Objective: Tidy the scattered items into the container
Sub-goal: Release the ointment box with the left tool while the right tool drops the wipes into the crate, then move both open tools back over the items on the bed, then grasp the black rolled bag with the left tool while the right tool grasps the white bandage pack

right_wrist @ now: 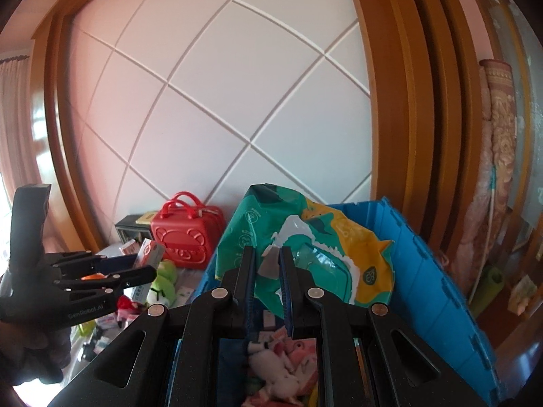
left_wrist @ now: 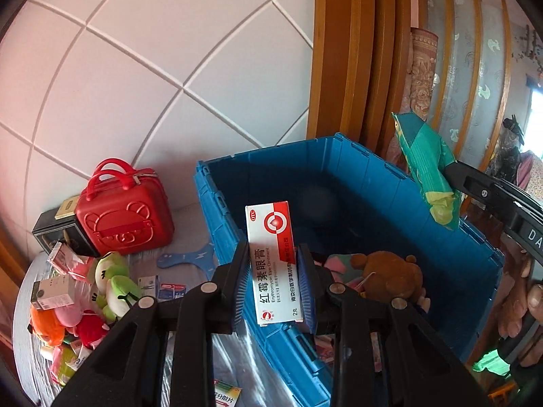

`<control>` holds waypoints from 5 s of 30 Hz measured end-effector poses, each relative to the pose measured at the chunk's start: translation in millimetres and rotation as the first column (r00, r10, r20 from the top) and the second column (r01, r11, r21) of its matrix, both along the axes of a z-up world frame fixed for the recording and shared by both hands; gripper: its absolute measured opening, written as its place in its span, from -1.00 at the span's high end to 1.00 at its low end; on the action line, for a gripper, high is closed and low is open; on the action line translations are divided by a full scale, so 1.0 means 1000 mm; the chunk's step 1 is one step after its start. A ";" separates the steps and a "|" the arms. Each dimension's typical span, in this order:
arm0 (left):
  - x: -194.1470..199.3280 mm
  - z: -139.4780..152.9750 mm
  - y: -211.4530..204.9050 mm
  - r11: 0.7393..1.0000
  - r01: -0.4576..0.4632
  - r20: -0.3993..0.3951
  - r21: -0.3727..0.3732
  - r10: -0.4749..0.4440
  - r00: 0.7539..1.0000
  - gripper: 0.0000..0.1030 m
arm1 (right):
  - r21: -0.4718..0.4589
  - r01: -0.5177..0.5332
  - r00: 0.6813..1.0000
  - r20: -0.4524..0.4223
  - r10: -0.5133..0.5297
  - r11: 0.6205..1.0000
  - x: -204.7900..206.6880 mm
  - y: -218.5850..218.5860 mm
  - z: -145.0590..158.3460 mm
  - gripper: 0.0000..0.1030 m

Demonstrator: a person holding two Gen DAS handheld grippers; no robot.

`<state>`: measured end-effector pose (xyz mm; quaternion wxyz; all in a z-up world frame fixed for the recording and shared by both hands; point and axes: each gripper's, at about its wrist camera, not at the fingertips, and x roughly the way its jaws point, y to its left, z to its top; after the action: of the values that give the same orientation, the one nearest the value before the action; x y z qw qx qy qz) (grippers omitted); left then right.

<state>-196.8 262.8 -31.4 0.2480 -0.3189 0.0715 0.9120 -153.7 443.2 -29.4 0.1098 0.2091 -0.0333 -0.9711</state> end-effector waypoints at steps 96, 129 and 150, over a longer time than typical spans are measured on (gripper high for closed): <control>0.068 -0.313 -0.450 0.838 -0.462 0.346 -0.290 0.542 0.766 -0.94 | 0.135 -0.277 0.886 0.420 0.198 0.951 0.083 -0.293 -0.250 -1.00; 0.004 -0.366 -0.466 0.844 -0.452 0.345 -0.290 0.533 0.773 0.03 | 0.188 -0.243 0.763 0.643 0.067 0.952 0.063 -0.274 -0.404 -1.00; 0.030 -0.357 -0.490 0.828 -0.531 0.408 -0.182 0.555 0.725 -0.12 | 0.201 -0.292 0.740 0.667 0.088 0.935 0.068 -0.280 -0.420 -0.99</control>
<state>-167.1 -227.4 -388.2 -0.0285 -0.5315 -0.0594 0.8445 -85.8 163.4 -449.6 0.1589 0.5476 0.0965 -0.8158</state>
